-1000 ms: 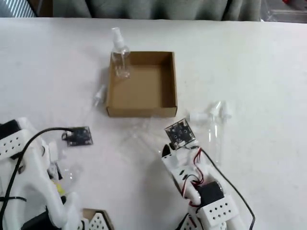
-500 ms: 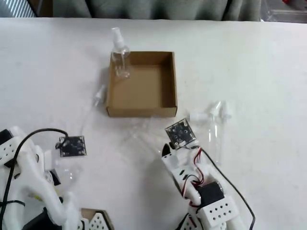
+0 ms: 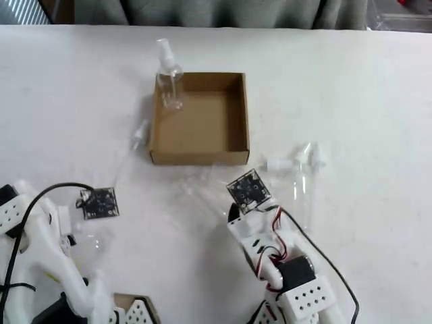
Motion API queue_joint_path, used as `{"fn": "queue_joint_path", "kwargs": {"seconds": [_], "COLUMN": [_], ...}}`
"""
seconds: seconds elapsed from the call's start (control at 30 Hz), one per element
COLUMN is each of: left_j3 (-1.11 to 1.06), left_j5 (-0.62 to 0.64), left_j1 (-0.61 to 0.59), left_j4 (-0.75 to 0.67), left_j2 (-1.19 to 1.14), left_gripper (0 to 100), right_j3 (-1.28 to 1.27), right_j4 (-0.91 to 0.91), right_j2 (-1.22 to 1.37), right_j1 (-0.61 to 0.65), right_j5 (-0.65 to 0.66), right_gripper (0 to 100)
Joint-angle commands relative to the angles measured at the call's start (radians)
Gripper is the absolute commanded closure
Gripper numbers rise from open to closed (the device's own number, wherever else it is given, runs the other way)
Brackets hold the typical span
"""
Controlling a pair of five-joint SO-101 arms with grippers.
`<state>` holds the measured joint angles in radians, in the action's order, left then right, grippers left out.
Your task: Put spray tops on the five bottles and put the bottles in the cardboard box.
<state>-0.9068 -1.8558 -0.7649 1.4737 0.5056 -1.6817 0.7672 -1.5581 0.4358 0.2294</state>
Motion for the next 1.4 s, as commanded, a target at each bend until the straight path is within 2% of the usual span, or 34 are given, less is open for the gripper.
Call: {"fn": "queue_joint_path", "kwargs": {"seconds": [0.0,0.13,0.27,0.47,0.57,0.73,0.93,1.1,1.37], "left_j3": [-0.029,-0.049,-0.049,-0.057,-0.081,-0.160,-0.189,-0.189,-0.198], "left_j5": [-0.005,0.092,0.132,0.135,0.175,0.209,0.351,0.359,0.359], "left_j1": [-0.013,-0.008,-0.008,-0.012,-0.008,0.004,0.045,0.090,0.094], "left_j4": [-0.140,-0.296,-0.381,-0.390,-0.396,-0.500,-0.569,-0.568,-0.568], "left_j2": [0.033,0.033,0.033,0.027,0.030,0.031,0.033,0.033,0.025], "left_gripper": [69,69,69,69,69,69,58,59,60], "right_j3": [-0.012,-0.012,-0.012,-0.012,-0.012,-0.012,-0.012,-0.012,-0.012], "right_j4": [0.007,0.007,0.007,0.007,0.007,0.007,0.007,0.007,0.007], "right_j2": [-0.012,-0.012,-0.012,-0.012,-0.012,-0.012,-0.012,-0.012,-0.012], "right_j1": [-0.008,-0.008,-0.008,-0.008,-0.008,-0.008,-0.008,-0.010,-0.010], "right_j5": [0.011,0.011,0.011,0.011,0.012,0.012,0.012,0.012,0.012], "right_gripper": [98.1,98.1,98.1,98.1,98.1,98.1,98.1,98.1,98.1]}}
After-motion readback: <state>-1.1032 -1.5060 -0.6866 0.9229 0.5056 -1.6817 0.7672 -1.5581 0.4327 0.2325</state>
